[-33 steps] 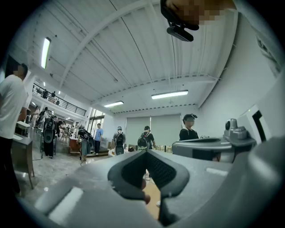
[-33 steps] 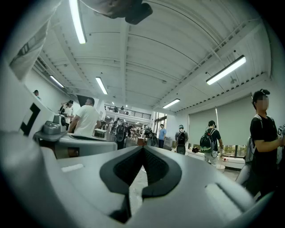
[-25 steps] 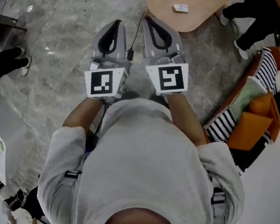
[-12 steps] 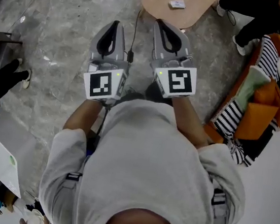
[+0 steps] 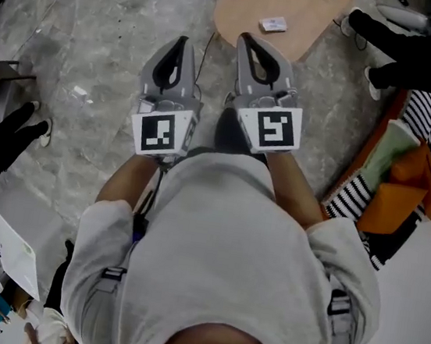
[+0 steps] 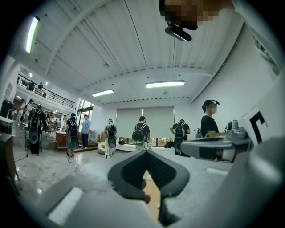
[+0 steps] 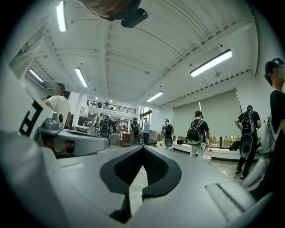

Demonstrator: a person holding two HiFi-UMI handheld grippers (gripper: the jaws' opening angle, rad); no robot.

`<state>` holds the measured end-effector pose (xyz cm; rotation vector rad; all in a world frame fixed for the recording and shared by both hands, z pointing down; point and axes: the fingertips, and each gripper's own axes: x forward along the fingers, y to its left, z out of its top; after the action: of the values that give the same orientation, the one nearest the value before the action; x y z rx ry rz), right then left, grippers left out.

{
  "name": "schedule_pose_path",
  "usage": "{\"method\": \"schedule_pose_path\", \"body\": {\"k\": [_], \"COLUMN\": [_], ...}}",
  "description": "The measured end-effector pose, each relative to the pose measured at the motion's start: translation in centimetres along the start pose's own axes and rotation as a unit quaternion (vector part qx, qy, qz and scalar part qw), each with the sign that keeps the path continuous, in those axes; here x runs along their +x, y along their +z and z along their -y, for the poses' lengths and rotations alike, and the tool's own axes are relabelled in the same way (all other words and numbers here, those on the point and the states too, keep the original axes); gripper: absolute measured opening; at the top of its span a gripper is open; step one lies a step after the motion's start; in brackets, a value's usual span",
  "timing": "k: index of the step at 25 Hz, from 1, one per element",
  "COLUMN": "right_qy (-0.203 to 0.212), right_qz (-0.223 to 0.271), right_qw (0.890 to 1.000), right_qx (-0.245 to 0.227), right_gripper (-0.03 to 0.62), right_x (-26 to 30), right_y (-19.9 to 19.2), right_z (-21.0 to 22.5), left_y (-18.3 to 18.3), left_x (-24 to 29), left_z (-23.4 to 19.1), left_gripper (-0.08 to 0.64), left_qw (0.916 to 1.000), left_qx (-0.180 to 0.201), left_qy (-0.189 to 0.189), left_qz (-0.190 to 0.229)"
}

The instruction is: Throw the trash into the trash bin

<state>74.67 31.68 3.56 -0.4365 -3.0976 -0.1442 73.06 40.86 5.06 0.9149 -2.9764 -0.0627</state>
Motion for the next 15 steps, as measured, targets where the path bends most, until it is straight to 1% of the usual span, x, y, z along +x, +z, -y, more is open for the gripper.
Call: {"method": "schedule_pose_path", "body": {"k": [3,5,7,11,15], "right_qy": [0.004,0.007,0.005,-0.002,0.000], "right_qz": [-0.019,-0.035,-0.040,-0.040,-0.040], "right_qw": [1.000,0.999,0.999,0.999,0.999], "right_qx": [0.006,0.011,0.012,0.020,0.027], "right_gripper": [0.008,0.008,0.008,0.008,0.008], "right_x": [3.0,4.5,6.1,8.4,10.8], "right_y": [-1.1,-2.1,-2.7,-3.2,-3.2], "right_z": [2.7,4.6,6.7,9.4,10.6], "left_y": [-0.6,-0.9,-1.2,-2.2,-1.8], "left_x": [4.8,7.7,10.5,13.8,16.4], "left_z": [-0.5,-0.7,-0.4,-0.1,-1.5], "left_gripper": [0.018,0.018,0.018,0.018,0.018], "left_qw": [0.9998,0.9995,0.9994,0.9986,0.9987], "left_qx": [-0.009,-0.020,-0.022,-0.022,-0.016], "left_qy": [-0.002,0.001,-0.002,-0.018,-0.013], "left_qz": [-0.018,-0.023,-0.026,-0.044,-0.046]}}
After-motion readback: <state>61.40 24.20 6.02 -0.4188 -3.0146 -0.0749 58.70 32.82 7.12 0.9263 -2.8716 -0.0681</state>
